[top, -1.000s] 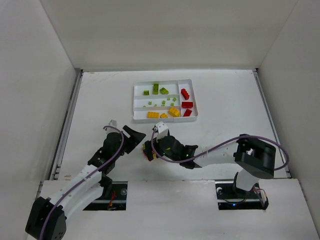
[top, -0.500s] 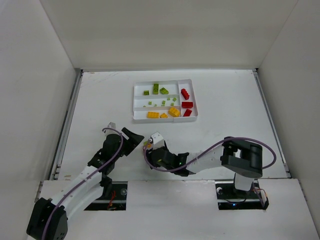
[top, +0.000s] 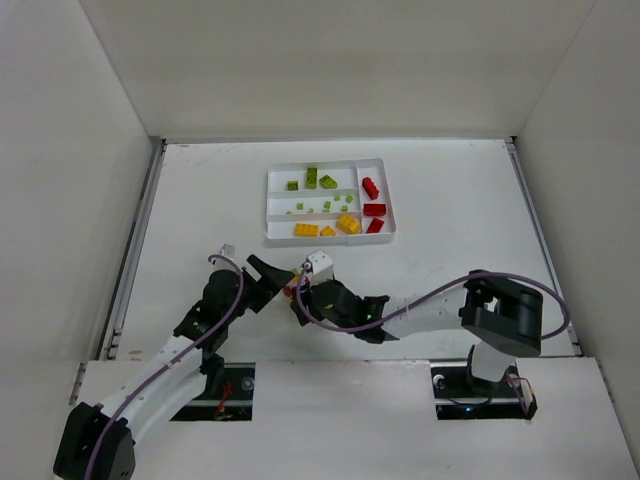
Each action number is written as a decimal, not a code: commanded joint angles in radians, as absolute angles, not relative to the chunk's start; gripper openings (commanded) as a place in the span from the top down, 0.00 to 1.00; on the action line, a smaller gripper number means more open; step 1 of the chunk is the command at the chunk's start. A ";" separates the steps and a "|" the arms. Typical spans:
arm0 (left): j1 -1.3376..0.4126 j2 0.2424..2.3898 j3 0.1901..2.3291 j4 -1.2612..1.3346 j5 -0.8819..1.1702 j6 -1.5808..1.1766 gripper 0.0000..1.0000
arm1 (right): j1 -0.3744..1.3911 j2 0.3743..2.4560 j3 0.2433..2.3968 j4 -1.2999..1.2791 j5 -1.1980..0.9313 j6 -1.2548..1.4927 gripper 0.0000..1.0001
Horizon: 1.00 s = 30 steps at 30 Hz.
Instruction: Sort the legos into containers by color
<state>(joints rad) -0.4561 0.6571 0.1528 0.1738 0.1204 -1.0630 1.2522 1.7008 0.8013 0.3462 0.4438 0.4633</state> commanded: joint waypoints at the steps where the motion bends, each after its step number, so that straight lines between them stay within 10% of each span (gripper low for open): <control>1: -0.449 0.632 0.143 0.253 0.170 -1.078 0.23 | 1.214 1.625 0.801 0.442 0.373 0.460 0.41; 30: -0.452 0.696 0.086 0.545 0.144 -1.166 0.64 | 1.157 1.594 0.785 0.551 0.218 0.554 0.41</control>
<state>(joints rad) -0.4469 0.6987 0.0902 0.4702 0.1291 -1.1576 1.1641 1.6333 0.8009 0.4618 0.2276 0.5354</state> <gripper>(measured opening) 0.372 0.668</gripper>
